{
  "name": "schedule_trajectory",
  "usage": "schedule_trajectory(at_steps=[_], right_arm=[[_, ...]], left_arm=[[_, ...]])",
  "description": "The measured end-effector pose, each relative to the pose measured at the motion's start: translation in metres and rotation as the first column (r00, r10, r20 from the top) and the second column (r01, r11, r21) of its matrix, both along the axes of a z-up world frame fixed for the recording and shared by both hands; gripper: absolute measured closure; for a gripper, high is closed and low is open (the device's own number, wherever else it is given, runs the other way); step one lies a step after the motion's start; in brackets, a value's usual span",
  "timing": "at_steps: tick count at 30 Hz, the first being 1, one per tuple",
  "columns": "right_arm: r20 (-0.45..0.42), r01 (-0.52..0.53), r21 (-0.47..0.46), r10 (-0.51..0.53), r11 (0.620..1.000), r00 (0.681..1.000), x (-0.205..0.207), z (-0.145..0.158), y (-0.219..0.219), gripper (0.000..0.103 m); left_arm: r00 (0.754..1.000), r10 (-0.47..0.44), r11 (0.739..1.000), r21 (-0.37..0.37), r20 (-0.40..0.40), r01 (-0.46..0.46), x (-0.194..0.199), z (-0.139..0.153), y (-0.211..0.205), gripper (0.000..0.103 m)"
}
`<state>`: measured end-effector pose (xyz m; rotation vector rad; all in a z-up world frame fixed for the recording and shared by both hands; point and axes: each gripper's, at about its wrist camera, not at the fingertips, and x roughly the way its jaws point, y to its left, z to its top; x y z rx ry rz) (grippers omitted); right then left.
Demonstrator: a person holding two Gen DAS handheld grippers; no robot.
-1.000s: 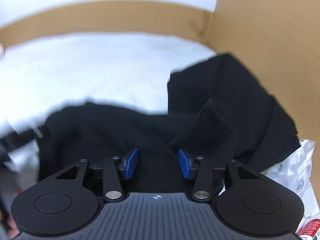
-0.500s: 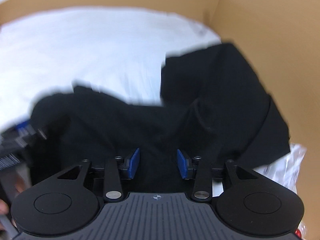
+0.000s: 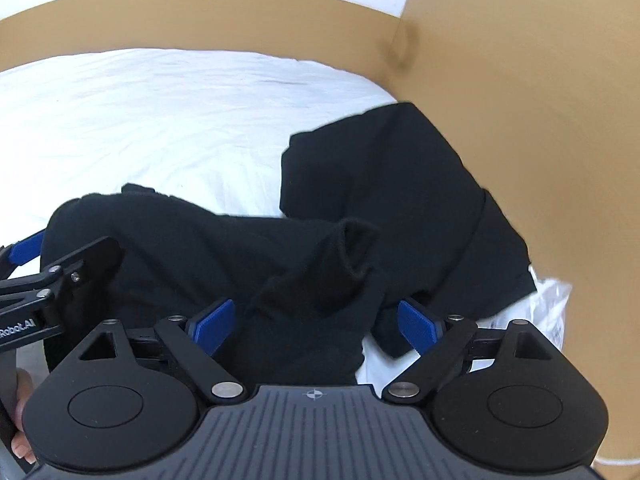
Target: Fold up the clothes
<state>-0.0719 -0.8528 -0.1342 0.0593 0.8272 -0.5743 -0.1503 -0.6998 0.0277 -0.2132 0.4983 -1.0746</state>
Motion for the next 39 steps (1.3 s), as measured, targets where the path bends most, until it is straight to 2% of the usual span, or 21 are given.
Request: schedule_trajectory(at_steps=[2,5,6,7,9,10,13,15,17,20,23,26,29,31,35,39], right_arm=[[0.045,0.036,0.099,-0.041,0.994,0.998,-0.007,0.000,-0.009,0.013],[0.111,0.082,0.238,-0.111,0.968,0.988,-0.018,0.000,-0.023,0.012],[0.131,0.094,0.287,-0.136,0.953,0.982,-0.023,0.001,-0.026,0.010],[0.142,0.106,0.340,-0.162,0.934,0.976,-0.034,0.006,-0.025,0.009],[0.150,0.127,0.422,-0.208,0.898,0.967,-0.053,0.015,-0.022,0.007],[0.122,0.139,0.389,-0.201,0.911,0.972,-0.050,0.016,-0.019,0.007],[0.033,0.168,0.284,-0.185,0.944,0.982,-0.039,0.019,-0.011,0.007],[0.013,0.171,0.244,-0.180,0.955,0.984,-0.035,0.022,-0.006,0.007],[0.016,0.167,0.222,-0.175,0.961,0.984,-0.033,0.024,0.000,0.007],[0.021,0.160,0.191,-0.167,0.968,0.986,-0.030,0.028,0.008,0.006],[0.026,0.154,0.158,-0.160,0.975,0.987,-0.026,0.032,0.016,0.006],[0.028,0.156,0.145,-0.161,0.977,0.987,-0.026,0.035,0.020,0.006],[0.031,0.159,0.162,-0.167,0.974,0.986,-0.024,0.036,0.022,0.006],[0.027,0.162,0.174,-0.169,0.971,0.985,-0.023,0.036,0.024,0.006],[0.013,0.158,0.170,-0.163,0.973,0.987,-0.020,0.032,0.030,0.006],[0.007,0.160,0.167,-0.163,0.973,0.987,-0.020,0.029,0.034,0.006]], left_arm=[[1.000,-0.021,1.000,0.022,0.014,0.021,-0.003,0.002,-0.002,0.001],[0.997,-0.066,0.997,0.030,-0.026,0.067,-0.004,0.004,0.001,0.001],[0.995,-0.086,0.995,0.052,-0.048,0.088,-0.003,0.006,0.000,0.001],[0.995,-0.096,0.991,0.088,-0.038,0.099,-0.004,0.008,-0.002,0.001],[0.995,-0.090,0.970,0.228,0.035,0.079,-0.008,0.012,-0.014,0.000],[0.995,-0.098,0.959,0.272,0.035,0.085,-0.007,0.015,-0.017,0.000],[0.992,-0.116,0.928,0.353,-0.042,0.123,-0.001,0.029,-0.022,0.001],[0.991,-0.131,0.899,0.425,0.030,0.106,-0.011,0.040,-0.026,0.001],[0.979,-0.163,0.872,0.481,0.123,0.085,-0.029,0.047,-0.029,0.001],[0.966,-0.176,0.851,0.523,0.190,0.052,-0.048,0.052,-0.032,0.001],[0.967,-0.184,0.860,0.506,0.177,0.071,-0.049,0.056,-0.028,0.001],[0.980,-0.190,0.872,0.468,0.060,0.141,-0.036,0.058,-0.025,0.001],[0.978,-0.205,0.868,0.457,-0.033,0.197,-0.024,0.051,-0.025,0.001],[0.979,-0.200,0.854,0.482,-0.041,0.195,-0.020,0.046,-0.027,0.001],[0.979,-0.199,0.849,0.490,-0.054,0.199,-0.019,0.046,-0.025,0.001],[0.979,-0.204,0.844,0.505,-0.009,0.181,-0.025,0.047,-0.027,0.001]])
